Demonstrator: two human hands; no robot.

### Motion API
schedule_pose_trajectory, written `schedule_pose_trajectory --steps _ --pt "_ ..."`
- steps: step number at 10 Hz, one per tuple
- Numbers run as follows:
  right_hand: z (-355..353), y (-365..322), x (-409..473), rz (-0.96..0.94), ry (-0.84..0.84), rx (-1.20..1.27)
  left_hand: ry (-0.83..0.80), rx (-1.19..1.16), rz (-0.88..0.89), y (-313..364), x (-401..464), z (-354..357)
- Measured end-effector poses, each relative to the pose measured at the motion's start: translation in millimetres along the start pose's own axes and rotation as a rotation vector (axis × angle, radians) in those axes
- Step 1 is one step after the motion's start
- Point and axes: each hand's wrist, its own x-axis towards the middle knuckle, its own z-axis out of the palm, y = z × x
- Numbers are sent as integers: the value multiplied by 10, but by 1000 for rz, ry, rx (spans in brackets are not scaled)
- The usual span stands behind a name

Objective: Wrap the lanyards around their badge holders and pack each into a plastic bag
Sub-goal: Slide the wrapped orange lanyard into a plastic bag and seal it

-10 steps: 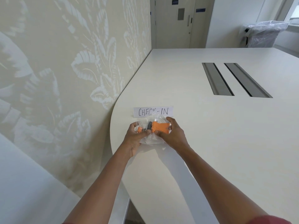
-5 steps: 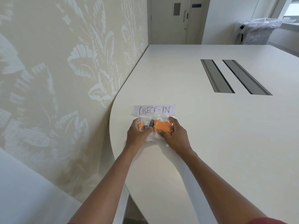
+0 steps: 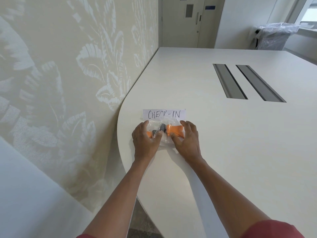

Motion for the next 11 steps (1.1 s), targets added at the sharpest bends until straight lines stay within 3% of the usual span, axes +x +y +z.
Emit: schedule_pose_trajectory --steps 2,7,8,10,11 --pt "11 -16 -10 -18 -103 -113 -54 14 48 -9 -62 -44" --pt "-17 27 -53 -42 -67 -57 -222 117 125 -64 -73 -40" --pt "-9 31 -37 -47 -51 -53 -226 169 131 -112 -56 -3" --pt "-103 -16 -140 79 -5 -134 -79 138 139 12 -158 -71" --pt "-171 34 -245 135 -4 -198 -106 122 229 22 -284 -79"
